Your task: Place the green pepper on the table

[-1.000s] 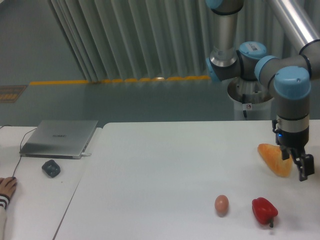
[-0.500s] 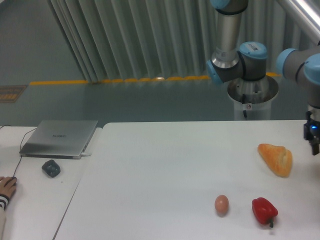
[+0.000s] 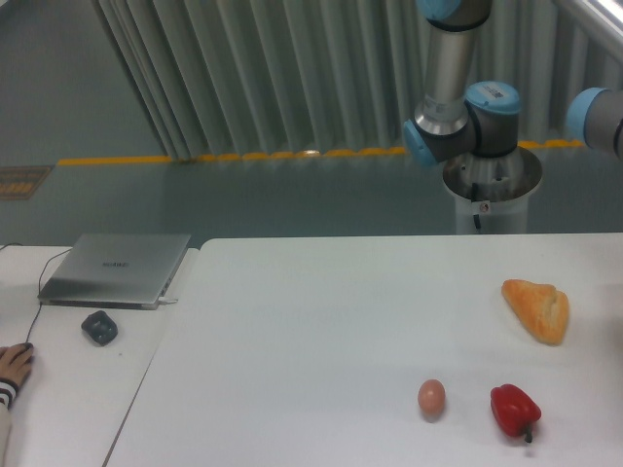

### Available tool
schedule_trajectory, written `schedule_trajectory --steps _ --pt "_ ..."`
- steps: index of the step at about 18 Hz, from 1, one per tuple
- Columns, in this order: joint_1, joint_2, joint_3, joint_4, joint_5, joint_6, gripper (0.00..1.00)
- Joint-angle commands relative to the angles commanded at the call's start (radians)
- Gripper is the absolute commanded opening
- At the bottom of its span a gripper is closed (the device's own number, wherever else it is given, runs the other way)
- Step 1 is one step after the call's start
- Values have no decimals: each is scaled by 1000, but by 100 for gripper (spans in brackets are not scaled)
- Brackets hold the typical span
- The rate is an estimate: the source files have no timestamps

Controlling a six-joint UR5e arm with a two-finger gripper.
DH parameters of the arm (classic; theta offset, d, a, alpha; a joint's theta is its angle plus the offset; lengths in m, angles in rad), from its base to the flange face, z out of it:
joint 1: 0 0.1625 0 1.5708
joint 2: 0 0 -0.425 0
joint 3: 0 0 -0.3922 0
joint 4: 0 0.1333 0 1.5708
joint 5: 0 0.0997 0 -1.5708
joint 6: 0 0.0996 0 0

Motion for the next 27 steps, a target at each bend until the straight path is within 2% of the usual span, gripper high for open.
schedule_trajectory --steps 3,8,16,20,27 --pt "31 -9 -8 -5 58 122 100" --pt "86 -40 -2 3 64 234 100" --pt "143 -133 29 109 60 340 100" --pt "147 -152 37 120 60 398 100" --pt "164 -181 58 129 64 423 100"
